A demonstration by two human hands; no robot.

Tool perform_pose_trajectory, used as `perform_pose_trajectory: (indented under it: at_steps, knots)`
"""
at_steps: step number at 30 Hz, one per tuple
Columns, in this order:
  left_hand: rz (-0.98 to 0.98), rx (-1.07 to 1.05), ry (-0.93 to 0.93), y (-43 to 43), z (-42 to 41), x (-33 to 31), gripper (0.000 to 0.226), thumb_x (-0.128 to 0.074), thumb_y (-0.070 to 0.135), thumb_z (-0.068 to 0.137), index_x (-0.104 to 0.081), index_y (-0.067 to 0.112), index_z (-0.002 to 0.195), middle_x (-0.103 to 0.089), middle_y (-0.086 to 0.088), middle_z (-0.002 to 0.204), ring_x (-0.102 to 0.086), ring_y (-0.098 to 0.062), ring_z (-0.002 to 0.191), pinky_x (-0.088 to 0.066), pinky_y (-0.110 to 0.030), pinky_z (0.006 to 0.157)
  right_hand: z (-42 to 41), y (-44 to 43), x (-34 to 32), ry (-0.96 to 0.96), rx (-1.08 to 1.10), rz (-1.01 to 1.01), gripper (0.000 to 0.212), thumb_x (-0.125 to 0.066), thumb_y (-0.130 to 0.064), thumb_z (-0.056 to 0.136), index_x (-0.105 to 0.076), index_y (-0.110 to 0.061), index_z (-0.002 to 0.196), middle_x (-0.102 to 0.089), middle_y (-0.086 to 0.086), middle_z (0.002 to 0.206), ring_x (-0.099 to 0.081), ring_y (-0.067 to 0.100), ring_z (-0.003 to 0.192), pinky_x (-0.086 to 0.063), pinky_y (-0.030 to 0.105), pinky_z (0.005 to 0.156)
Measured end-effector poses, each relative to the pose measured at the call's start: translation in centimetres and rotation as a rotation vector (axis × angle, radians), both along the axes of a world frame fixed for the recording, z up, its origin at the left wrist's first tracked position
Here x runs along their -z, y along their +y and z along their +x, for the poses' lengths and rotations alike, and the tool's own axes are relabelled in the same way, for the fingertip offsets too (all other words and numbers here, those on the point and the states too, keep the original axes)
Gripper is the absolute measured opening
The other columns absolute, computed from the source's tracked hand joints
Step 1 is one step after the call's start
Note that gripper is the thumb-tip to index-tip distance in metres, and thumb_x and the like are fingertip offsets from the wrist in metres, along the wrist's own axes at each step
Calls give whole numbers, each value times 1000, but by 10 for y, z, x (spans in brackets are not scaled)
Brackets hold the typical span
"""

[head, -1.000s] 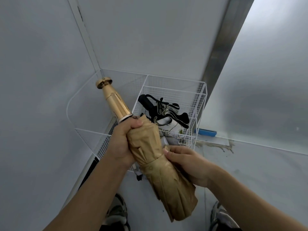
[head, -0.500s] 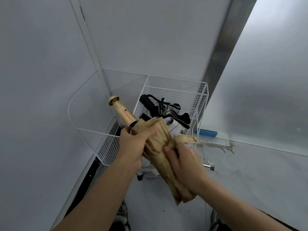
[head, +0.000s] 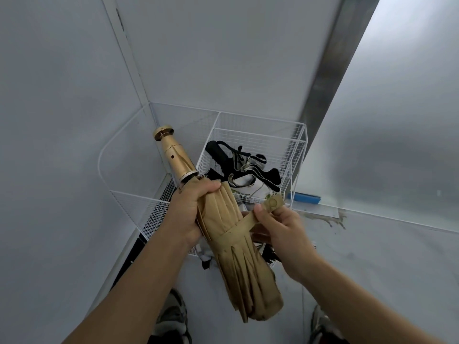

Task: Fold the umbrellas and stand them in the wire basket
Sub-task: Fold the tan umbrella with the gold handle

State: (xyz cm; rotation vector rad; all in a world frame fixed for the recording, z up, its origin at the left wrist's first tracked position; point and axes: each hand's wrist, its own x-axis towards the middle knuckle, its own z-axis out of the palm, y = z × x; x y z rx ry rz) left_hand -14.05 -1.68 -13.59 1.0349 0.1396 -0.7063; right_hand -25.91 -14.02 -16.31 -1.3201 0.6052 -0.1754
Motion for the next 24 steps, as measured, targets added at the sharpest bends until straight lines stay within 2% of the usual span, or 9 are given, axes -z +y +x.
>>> perform_pose_trajectory:
  at_steps: [4,7,9,11,13,16,18,20,24]
  knots:
    - [-200,49,-37,-2,-5,-5,18,-63,-1,64,-53,11,73,-57,-6,72,-65,-17,62,-59,-31,61,0,9,-3,56,-141,80,29,-52,-26,99,-67,-1,95,-70,12,81,-67,24,74,-56,33,70]
    - [-313,122,-55,8,2,-3,31,-67,1,53,-58,11,81,-61,-8,72,-65,-22,63,-58,-34,61,-3,19,-10,125,-239,329,34,-50,-28,101,-64,0,113,-73,19,99,-71,34,91,-59,42,85]
    - [-356,198,-93,14,8,1,41,-74,7,48,-61,11,87,-64,-9,77,-64,-26,69,-58,-39,68,-4,25,-13,130,-241,385,32,-50,-28,101,-65,-1,110,-73,22,103,-69,40,99,-55,48,92]
    - [-300,230,-122,14,9,1,45,-81,11,53,-66,12,95,-68,-11,85,-67,-28,78,-57,-44,78,-3,26,-11,53,-177,200,30,-48,-27,102,-67,-6,94,-74,10,86,-69,30,85,-57,38,82]
    - [-134,146,-109,10,7,-1,41,-83,13,63,-67,13,100,-71,-11,90,-69,-23,84,-59,-40,79,-1,21,-6,-8,-114,-262,32,-45,-29,103,-60,-11,81,-63,-7,68,-59,12,68,-52,29,67]
    - [141,-22,-76,-1,-3,-1,57,-86,26,55,-64,10,105,-72,-5,85,-71,-19,74,-57,-33,63,-2,14,15,9,-72,-979,31,-38,-40,104,-52,-17,87,-59,-7,63,-58,15,55,-50,39,57]
    - [227,-162,-27,-6,-10,4,43,-87,13,64,-61,8,97,-70,-9,82,-70,-20,64,-59,-34,59,-5,20,29,-14,-62,-1244,28,-34,-45,102,-46,-24,89,-57,-6,57,-53,16,45,-48,38,47]
    - [279,-280,3,-8,-12,5,25,-79,-4,70,-58,6,81,-64,-13,73,-65,-22,59,-60,-34,58,-8,31,35,-51,-48,-1224,26,-35,-49,99,-44,-29,86,-53,-12,57,-49,10,45,-45,34,45]
    - [218,-364,-104,-3,2,1,27,-68,-12,73,-56,12,70,-58,-1,59,-59,-17,57,-55,-28,53,-12,36,30,-199,45,-924,27,-46,-50,96,-64,-31,97,-64,-18,77,-61,4,68,-50,32,57]
